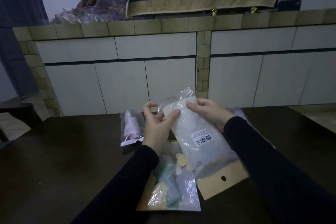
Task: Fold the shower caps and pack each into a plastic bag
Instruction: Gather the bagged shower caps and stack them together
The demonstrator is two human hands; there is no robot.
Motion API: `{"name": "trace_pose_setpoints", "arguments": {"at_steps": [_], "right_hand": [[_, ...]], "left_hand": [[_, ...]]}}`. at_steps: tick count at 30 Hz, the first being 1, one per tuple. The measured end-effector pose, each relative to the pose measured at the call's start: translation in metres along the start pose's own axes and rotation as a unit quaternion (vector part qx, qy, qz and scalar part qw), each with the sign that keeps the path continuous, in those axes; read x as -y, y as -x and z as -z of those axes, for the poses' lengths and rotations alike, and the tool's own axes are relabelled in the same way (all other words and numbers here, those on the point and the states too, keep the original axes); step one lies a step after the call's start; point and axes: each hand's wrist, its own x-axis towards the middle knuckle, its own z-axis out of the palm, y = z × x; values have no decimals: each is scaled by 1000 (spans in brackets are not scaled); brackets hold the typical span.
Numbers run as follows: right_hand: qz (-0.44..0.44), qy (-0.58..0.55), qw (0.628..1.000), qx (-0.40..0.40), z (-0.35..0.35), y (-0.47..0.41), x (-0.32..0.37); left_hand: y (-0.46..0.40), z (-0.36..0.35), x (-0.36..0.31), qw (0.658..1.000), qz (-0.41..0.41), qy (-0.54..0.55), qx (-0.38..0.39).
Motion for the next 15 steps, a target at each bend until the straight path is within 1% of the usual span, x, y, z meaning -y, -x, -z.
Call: {"name": "trace_pose_setpoints", "arguments": {"at_steps": [2,4,7,15], "right_hand": [[10,-13,1000,12,0,2,0],[24,-14,999,19,-1,3,-1],[36,-11,999,16,-3,3,0],[58,5,998,21,-10,7,5]], "left_hand": [[2,2,-4,999,0,-12,47],[3,2,-7,996,16,-36,75],[3,5,-12,994,26,-52,92],[7,8,-17,980,14,-125,156]]}}
